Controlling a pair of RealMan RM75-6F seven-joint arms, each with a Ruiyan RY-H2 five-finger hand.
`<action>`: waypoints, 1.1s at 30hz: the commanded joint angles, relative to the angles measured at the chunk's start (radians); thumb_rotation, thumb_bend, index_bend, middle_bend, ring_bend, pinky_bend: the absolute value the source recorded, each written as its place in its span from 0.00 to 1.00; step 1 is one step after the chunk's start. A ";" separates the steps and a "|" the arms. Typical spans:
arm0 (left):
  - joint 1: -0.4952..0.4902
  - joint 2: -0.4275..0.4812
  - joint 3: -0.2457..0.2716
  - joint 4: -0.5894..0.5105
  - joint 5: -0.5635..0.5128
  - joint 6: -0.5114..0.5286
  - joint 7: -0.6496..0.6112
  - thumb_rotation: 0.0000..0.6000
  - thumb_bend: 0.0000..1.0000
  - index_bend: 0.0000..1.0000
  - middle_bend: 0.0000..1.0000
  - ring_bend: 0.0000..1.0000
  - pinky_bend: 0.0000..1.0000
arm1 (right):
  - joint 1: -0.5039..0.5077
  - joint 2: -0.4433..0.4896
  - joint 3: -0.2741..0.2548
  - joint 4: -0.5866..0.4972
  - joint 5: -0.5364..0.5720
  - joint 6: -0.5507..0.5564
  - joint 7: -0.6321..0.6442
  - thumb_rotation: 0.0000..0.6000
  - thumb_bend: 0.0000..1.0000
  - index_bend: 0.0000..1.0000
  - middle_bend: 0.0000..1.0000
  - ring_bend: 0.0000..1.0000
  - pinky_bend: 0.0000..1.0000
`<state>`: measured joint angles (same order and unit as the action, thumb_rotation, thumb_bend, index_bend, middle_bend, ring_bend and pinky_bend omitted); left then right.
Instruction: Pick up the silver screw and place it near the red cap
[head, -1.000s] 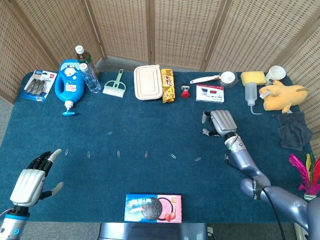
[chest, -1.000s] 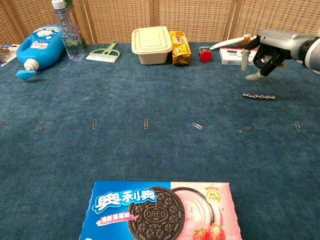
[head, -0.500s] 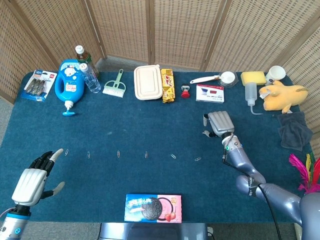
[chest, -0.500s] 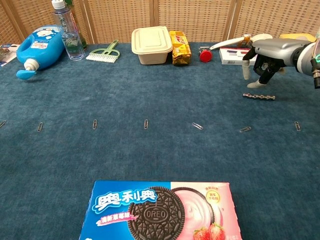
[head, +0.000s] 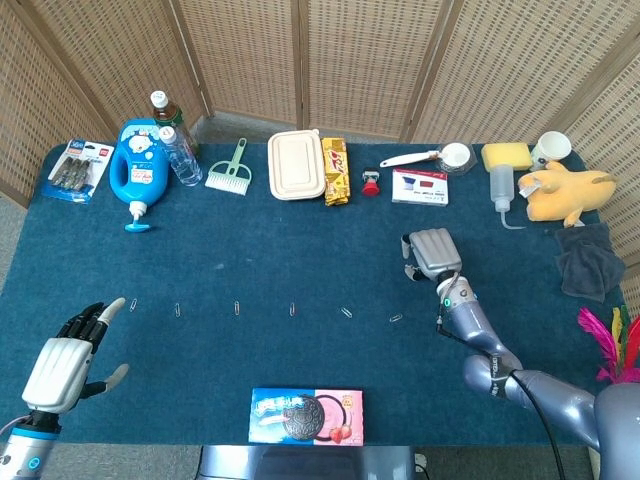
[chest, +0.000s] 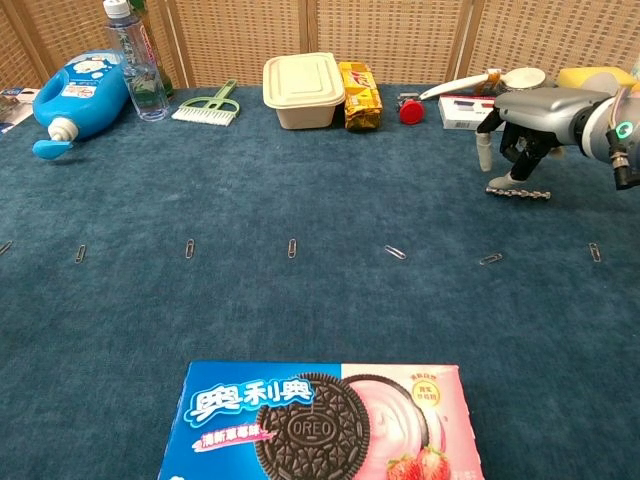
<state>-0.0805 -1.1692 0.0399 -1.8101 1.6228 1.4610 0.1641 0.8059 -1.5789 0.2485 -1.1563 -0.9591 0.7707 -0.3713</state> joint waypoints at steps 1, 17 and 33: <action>0.000 -0.001 0.000 0.003 -0.001 -0.001 -0.003 1.00 0.42 0.03 0.18 0.11 0.18 | 0.008 -0.003 -0.008 -0.007 0.020 0.003 -0.027 1.00 0.30 0.52 0.90 0.96 0.81; 0.002 -0.003 0.003 0.023 -0.003 0.003 -0.024 1.00 0.42 0.03 0.18 0.11 0.18 | 0.029 -0.028 -0.035 0.027 0.098 -0.008 -0.092 1.00 0.30 0.54 0.90 0.96 0.81; -0.001 -0.006 0.003 0.026 -0.005 0.000 -0.025 1.00 0.42 0.02 0.18 0.10 0.18 | 0.044 -0.028 -0.048 0.052 0.132 -0.017 -0.117 1.00 0.31 0.55 0.90 0.96 0.81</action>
<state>-0.0817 -1.1749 0.0425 -1.7845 1.6183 1.4614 0.1392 0.8487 -1.6066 0.2014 -1.1058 -0.8285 0.7552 -0.4871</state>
